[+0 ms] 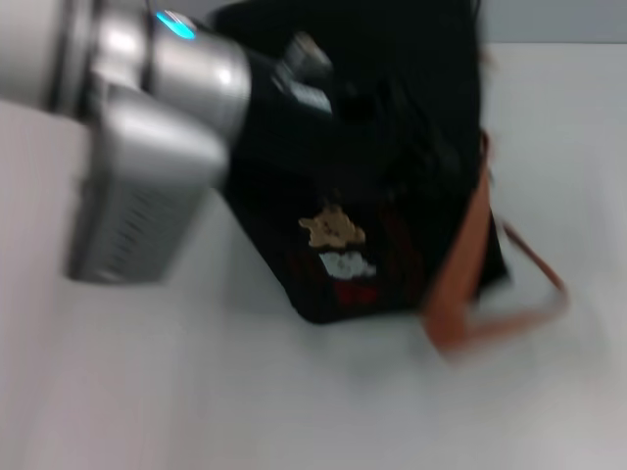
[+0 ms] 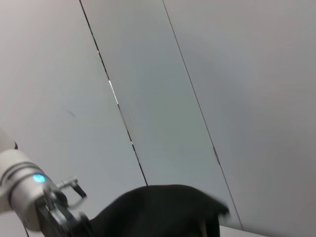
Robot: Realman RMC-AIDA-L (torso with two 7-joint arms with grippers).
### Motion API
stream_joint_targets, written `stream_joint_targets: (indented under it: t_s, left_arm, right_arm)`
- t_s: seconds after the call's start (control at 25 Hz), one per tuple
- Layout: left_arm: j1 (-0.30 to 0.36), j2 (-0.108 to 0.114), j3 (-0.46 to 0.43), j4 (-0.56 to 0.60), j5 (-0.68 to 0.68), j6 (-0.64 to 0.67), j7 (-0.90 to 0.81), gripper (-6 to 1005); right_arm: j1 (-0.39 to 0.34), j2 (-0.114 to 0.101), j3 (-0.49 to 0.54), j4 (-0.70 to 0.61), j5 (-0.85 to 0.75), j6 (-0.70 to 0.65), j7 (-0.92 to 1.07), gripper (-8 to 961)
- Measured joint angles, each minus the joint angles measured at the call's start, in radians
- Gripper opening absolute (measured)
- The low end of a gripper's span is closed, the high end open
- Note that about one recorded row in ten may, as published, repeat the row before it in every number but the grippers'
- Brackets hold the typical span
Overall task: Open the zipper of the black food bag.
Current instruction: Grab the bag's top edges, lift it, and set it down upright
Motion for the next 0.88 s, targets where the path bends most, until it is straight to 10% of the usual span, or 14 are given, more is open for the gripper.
stream_joint_targets:
  t_s: [0.56,0.88]
  left_arm:
    - [0.024,0.002,0.044,0.009,-0.012,-0.064,0.0,158]
    - [0.058,0.002,0.033,0.056,-0.089,-0.052,-0.002,162]
  right_arm:
    - [-0.031,-0.007,-0.008,-0.011,-0.075,-0.046,-0.065,715]
    - [-0.021,0.056,-0.022,-0.004,-0.138,0.027,-0.186,713]
